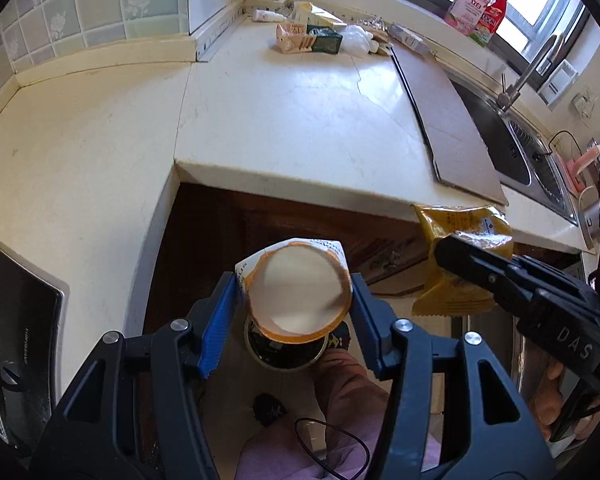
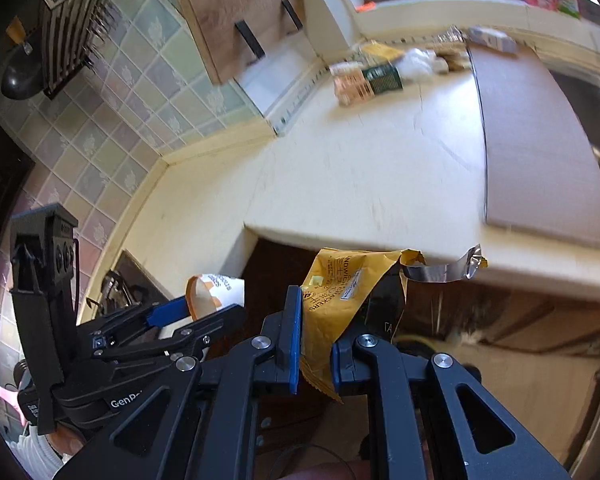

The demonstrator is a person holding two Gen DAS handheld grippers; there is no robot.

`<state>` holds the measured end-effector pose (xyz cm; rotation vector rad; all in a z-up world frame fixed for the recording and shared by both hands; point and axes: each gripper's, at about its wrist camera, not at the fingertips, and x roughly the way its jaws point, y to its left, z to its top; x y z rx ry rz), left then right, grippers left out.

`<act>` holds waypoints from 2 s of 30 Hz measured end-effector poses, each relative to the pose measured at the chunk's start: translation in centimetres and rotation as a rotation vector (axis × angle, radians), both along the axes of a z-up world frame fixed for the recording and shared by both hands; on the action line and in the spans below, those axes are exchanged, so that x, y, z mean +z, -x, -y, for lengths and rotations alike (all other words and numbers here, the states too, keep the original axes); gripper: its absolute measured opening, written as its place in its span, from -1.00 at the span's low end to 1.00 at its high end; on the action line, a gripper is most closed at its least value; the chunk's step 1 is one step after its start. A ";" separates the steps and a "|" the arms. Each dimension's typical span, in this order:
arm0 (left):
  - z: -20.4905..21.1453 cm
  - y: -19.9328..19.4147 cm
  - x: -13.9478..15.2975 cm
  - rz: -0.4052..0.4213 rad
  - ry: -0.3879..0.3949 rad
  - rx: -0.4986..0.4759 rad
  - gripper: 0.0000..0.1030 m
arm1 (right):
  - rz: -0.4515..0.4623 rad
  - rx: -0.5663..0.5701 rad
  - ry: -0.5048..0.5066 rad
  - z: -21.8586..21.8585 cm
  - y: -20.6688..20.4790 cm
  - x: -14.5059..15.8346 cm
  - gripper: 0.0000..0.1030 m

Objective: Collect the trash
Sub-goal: 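Carry the lid and yellow bag down over the bin and open both tools, then raise both tools back toward the counter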

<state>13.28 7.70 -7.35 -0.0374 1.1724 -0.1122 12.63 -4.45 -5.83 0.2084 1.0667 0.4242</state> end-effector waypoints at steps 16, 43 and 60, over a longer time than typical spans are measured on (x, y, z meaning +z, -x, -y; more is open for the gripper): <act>-0.1 3.9 -19.6 -0.171 0.004 0.005 0.01 | -0.200 -0.044 0.113 1.9 7.6 -21.9 -0.78; -3.5 4.7 -46.2 -0.336 -0.066 0.050 0.74 | -0.380 -0.050 0.113 6.2 6.4 -50.1 0.01; 1.0 4.3 -30.9 -0.237 -0.017 0.051 0.74 | -0.312 -0.071 0.122 8.2 5.7 -36.7 0.01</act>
